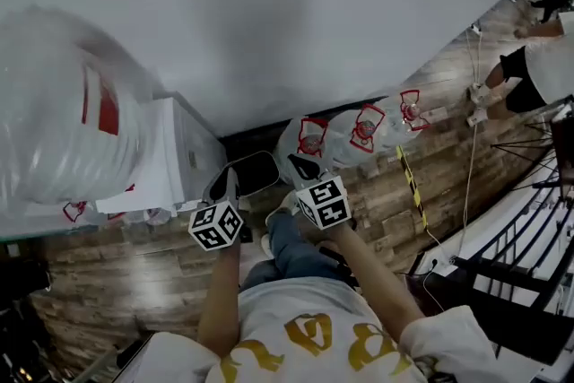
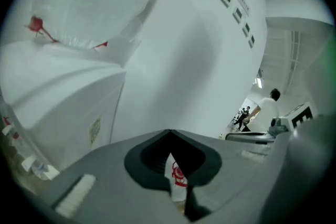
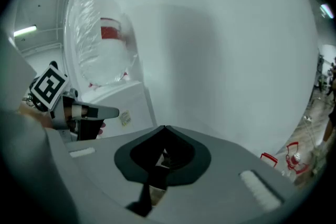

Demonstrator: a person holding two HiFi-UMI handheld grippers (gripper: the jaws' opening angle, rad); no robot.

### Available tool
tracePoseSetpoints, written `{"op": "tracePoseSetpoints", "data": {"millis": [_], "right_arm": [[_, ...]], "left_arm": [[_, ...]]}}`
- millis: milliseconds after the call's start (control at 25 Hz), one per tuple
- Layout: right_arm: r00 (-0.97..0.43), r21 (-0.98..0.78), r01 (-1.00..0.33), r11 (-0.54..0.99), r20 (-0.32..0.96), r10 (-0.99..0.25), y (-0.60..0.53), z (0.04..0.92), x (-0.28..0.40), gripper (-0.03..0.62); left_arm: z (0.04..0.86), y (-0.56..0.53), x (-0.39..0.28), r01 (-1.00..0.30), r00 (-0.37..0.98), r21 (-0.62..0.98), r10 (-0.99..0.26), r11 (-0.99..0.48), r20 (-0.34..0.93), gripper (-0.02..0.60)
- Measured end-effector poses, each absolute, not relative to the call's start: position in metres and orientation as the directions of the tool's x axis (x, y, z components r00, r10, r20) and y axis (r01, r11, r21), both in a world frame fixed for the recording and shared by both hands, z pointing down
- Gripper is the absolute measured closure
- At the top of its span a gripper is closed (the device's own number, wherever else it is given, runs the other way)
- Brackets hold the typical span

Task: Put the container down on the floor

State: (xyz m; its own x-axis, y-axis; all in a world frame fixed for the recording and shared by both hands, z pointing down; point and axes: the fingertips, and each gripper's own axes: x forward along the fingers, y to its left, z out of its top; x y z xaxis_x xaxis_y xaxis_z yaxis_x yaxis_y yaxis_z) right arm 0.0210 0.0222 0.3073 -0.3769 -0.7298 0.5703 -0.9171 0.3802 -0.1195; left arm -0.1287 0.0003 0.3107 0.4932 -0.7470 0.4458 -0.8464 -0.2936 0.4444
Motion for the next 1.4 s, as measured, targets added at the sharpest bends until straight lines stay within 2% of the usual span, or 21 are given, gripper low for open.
{"op": "tracePoseSetpoints", "data": {"millis": [320, 600, 720, 920, 1400], "right_arm": [[-0.408, -0.123, -0.91, 0.396, 0.431, -0.805, 0.04, 0.227, 0.004, 0.568], [-0.387, -0.105, -0.921, 0.375, 0.35, -0.853, 0.056, 0.185, 0.01, 0.569], [-0.376, -0.1, -0.926, 0.364, 0.333, -0.865, 0.064, 0.176, 0.012, 0.569], [-0.359, -0.103, -0.933, 0.344, 0.325, -0.875, 0.073, 0.175, 0.016, 0.569], [-0.348, -0.105, -0.937, 0.332, 0.323, -0.88, 0.078, 0.175, 0.02, 0.569]], "left_arm": [[0.229, 0.011, -0.132, -0.824, 0.509, 0.474, -0.773, -0.31, 0.378, 0.581], [0.175, 0.014, -0.121, -0.81, 0.541, 0.43, -0.79, -0.399, 0.287, 0.58], [0.166, 0.023, -0.118, -0.804, 0.547, 0.432, -0.793, -0.408, 0.269, 0.58], [0.171, 0.034, -0.123, -0.844, 0.516, 0.342, -0.798, -0.412, 0.312, 0.58], [0.17, 0.04, -0.135, -0.859, 0.489, 0.332, -0.815, -0.39, 0.309, 0.58]]}}
